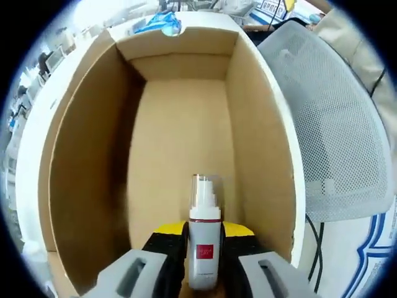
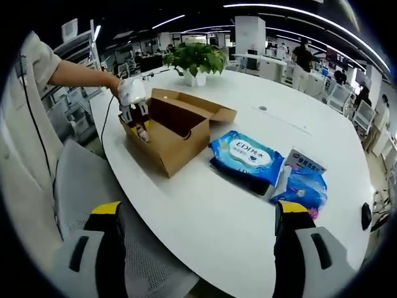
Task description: Operate the shoe box by opening the lid, removing the specified soft item, and placing it in the target area until the item is outside and the box remains undamaged.
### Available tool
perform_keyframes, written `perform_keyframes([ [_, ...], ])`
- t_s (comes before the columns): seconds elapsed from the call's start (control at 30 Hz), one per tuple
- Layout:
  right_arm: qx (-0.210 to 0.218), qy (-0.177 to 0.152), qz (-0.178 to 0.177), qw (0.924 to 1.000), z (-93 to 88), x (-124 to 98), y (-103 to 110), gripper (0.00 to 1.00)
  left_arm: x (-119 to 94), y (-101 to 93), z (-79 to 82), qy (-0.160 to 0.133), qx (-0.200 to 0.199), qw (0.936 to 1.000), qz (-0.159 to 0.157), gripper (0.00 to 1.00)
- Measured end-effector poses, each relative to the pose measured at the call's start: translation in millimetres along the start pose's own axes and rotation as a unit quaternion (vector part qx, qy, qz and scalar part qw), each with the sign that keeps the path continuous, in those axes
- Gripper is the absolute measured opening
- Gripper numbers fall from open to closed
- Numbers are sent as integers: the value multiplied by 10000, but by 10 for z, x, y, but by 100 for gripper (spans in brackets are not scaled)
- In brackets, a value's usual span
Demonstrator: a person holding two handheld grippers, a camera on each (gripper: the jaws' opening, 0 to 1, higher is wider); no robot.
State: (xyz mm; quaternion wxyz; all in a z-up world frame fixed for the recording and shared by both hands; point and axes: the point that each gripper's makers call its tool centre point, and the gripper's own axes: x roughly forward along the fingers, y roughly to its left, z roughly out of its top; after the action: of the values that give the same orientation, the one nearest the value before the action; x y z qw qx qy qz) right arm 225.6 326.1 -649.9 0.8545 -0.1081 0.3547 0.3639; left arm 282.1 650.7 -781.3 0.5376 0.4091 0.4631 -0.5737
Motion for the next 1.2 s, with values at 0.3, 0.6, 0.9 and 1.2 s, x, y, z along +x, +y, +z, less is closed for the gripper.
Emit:
perform_keyframes([
  [0.3, 33, -30, 33, 10000, 14, 22, 37, 96, 35, 26, 20, -87, -46, 9997, 204, 20],
  [0.6, 95, -101, 23, 9999, 34, 23, 47, 93, 22, 87, 86, -262, -160, 9981, 539, 20],
  [0.9, 36, -167, 66, 9998, 53, 46, 89, 88, -90, 98, 181, -455, -276, 9963, 676, 20],
  [1.2, 94, -271, 164, 9995, 145, 99, 164, 83, -273, 126, 426, -821, -268, 9924, 881, 20],
])
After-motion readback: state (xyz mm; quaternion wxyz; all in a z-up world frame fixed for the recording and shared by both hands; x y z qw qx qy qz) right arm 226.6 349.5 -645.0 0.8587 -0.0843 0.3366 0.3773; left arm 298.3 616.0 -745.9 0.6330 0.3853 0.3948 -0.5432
